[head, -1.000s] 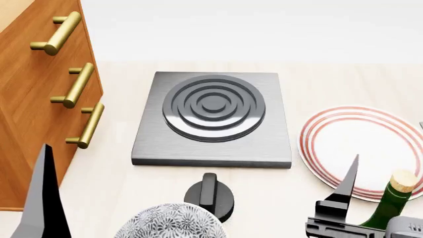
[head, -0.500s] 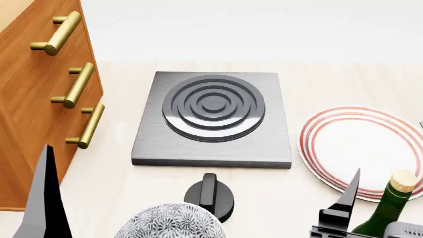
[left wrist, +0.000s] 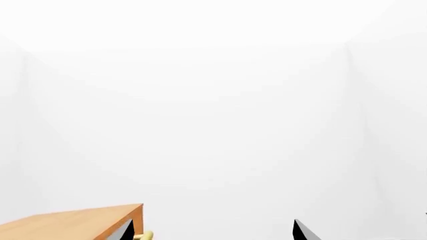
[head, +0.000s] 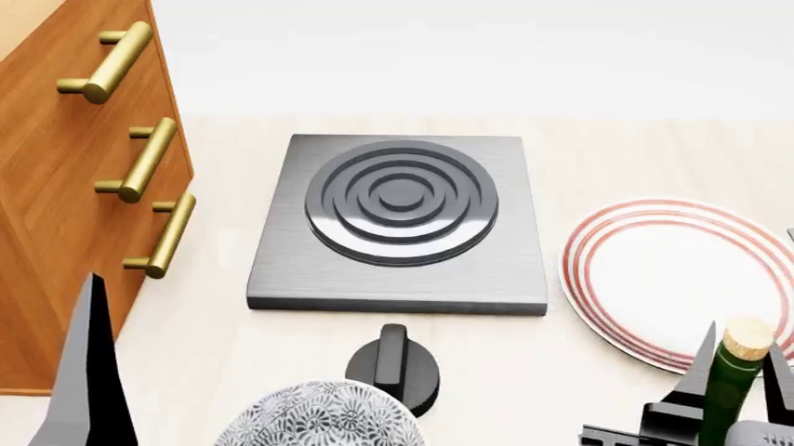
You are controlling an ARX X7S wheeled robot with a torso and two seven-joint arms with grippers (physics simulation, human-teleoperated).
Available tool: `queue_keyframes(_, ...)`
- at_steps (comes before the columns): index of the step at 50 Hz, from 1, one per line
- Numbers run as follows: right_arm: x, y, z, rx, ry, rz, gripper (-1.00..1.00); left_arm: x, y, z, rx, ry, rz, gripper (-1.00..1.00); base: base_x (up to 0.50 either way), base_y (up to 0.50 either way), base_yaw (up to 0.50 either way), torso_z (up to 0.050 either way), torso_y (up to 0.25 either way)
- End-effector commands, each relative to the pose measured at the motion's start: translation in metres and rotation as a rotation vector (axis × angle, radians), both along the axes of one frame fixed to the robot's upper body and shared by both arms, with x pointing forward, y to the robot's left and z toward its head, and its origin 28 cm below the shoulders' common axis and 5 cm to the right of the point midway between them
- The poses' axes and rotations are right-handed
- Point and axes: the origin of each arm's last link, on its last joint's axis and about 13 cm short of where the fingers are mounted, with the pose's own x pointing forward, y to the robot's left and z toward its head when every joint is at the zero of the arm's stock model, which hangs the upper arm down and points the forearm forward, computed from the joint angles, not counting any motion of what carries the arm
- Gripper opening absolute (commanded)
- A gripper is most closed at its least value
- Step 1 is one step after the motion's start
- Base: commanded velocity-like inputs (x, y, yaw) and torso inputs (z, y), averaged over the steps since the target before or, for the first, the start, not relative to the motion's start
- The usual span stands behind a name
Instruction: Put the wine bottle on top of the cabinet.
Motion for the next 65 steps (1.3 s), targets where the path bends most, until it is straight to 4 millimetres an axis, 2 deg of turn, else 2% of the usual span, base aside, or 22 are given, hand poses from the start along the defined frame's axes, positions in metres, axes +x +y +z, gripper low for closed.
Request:
queue_keyframes(1, 0.001, -0.003, 0.007, -0.017, -0.005, 0.011, -1.00, 0.000, -0.001, -0.001, 0.006, 0.013, -0.008, 1.00, 0.00, 0.00, 0.00, 0.000, 0.000)
queue_keyframes(14, 0.010, -0.014, 0.065, -0.059, -0.094, 0.025, -1.00, 0.001, -0.001, -0.002, 0.012, 0.021, -0.014, 1.00, 0.00, 0.00, 0.00, 0.000, 0.001)
queue_keyframes(24, 0.018, -0.014, 0.094, -0.087, -0.120, 0.071, -1.00, 0.000, -0.001, -0.003, 0.015, 0.027, -0.016, 1.00, 0.00, 0.00, 0.00, 0.000, 0.000)
queue_keyframes(33, 0.029, 0.000, 0.111, -0.091, -0.139, 0.173, -1.00, 0.000, -0.002, -0.004, 0.018, 0.030, -0.028, 1.00, 0.00, 0.00, 0.00, 0.000, 0.001)
queue_keyframes(44, 0.036, 0.014, 0.124, -0.084, -0.137, 0.269, -1.00, -0.001, -0.002, -0.003, 0.020, 0.032, -0.030, 1.00, 0.00, 0.00, 0.00, 0.000, 0.000)
queue_keyframes(54, 0.047, 0.034, 0.132, -0.099, -0.154, 0.366, -1.00, 0.000, -0.008, -0.007, 0.020, 0.059, -0.070, 1.00, 0.00, 0.00, 0.00, 0.000, 0.001)
queue_keyframes(65, 0.049, 0.057, 0.142, -0.120, -0.174, 0.466, -1.00, -0.003, -0.017, -0.017, 0.013, 0.106, -0.138, 1.00, 0.00, 0.00, 0.00, 0.000, 0.001)
